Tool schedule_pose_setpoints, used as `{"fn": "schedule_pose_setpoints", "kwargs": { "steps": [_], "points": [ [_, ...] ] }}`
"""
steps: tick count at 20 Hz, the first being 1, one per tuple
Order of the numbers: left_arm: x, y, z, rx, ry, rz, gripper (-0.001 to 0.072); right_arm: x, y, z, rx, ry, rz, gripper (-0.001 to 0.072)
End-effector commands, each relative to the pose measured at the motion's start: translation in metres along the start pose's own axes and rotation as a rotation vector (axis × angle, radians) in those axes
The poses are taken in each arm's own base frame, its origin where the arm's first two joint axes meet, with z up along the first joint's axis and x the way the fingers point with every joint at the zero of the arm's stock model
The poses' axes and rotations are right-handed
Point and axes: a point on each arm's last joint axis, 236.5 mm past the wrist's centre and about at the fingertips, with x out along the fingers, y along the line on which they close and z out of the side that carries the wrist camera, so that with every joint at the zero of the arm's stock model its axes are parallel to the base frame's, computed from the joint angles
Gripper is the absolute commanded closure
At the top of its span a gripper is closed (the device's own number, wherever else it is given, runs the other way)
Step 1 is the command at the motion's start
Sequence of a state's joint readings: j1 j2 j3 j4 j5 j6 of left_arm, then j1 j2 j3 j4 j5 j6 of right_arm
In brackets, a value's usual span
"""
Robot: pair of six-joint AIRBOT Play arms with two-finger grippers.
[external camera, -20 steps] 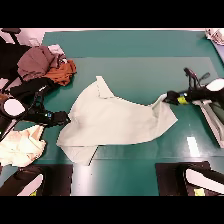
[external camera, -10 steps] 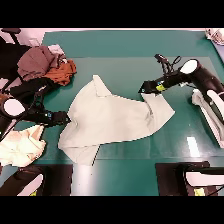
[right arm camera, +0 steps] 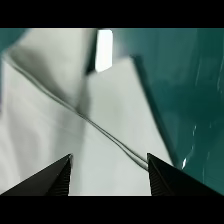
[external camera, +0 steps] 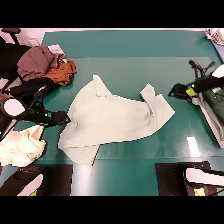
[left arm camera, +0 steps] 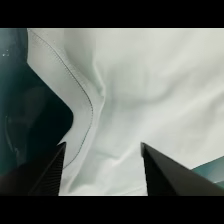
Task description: Fold the shirts.
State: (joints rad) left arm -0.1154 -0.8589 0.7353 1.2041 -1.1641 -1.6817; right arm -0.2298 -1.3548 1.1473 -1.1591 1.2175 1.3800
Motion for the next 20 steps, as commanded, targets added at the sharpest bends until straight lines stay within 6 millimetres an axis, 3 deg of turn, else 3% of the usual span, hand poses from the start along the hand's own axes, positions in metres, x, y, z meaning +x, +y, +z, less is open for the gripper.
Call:
{"fn": "schedule_pose_setpoints", "kwargs": {
  "steps": [1, 5, 9, 17, 20],
  "points": [
    [0.0, -0.001, 0.0, -0.015, 0.001, -0.003, 0.0156, 0.011, -0.04, -0.028, 0.096, 0.025, -0.028, 0.018],
    [0.0, 0.007, -0.005, -0.002, 0.022, 0.03, 0.0157, 0.021, -0.053, -0.048, 0.089, 0.082, -0.066, 0.018],
    [-0.001, 0.016, -0.009, 0.011, 0.041, 0.066, 0.0156, 0.02, -0.06, -0.052, 0.056, 0.097, -0.097, 0.0186],
    [-0.001, 0.018, -0.009, 0.015, 0.04, 0.076, 0.0156, 0.023, -0.026, -0.037, -0.073, 0.033, 0.051, 0.0203],
    [-0.001, 0.019, -0.012, 0.014, 0.051, 0.078, 0.0156, 0.024, -0.022, -0.036, -0.111, 0.028, 0.07, 0.0202]
  ]
}}
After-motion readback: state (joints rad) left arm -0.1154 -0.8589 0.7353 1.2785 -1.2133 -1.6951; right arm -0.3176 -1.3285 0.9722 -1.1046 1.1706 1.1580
